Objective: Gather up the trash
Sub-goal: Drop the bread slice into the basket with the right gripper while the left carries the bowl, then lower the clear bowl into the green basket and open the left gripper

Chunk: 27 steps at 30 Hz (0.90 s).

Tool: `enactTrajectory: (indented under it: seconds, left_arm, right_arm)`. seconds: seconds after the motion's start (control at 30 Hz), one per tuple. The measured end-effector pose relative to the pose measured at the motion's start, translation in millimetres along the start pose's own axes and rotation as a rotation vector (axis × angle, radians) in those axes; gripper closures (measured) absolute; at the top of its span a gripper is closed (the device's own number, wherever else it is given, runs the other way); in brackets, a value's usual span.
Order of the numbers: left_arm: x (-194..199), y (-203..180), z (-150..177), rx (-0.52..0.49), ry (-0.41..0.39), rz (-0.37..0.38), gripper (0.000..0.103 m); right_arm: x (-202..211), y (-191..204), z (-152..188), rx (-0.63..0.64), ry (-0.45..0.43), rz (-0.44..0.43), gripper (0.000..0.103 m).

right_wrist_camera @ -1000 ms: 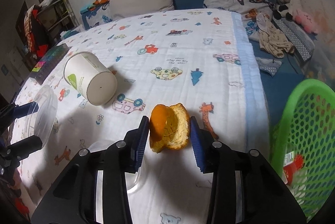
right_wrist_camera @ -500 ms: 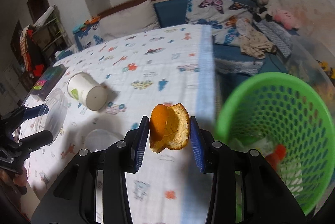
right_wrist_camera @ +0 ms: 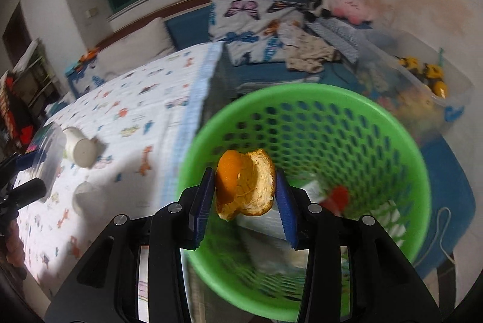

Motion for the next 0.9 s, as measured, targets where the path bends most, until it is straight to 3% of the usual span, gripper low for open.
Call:
enactTrajectory:
  seconds: [0.1,0.23,0.9]
  left_arm:
    - [-7.8,-14.0,-7.3,-0.017,0.007,0.021,0.013]
    - [-18.1,-32.8,-16.8,-0.04,0.012,0.044,0.013]
    - [-77.0,-120.6,-35.7,-0.148,0.082,0.126,0.013]
  right_arm:
    - [3.5,-15.4,2.4,-0.03,-0.002,0.016,0.06]
    - [10.6,-30.0,3.6,-0.06,-0.02,0.032,0.049]
    - [57.5,-75.4,9.3,-0.15,-0.105,0.069,0.037]
Point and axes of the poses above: each gripper's, at about its wrist camera, not at the fingertips, and x roughly against the way its jaws point, y to its left, z to its underside, the point moved 8 cm from there along -x, roughly the way its jaws point
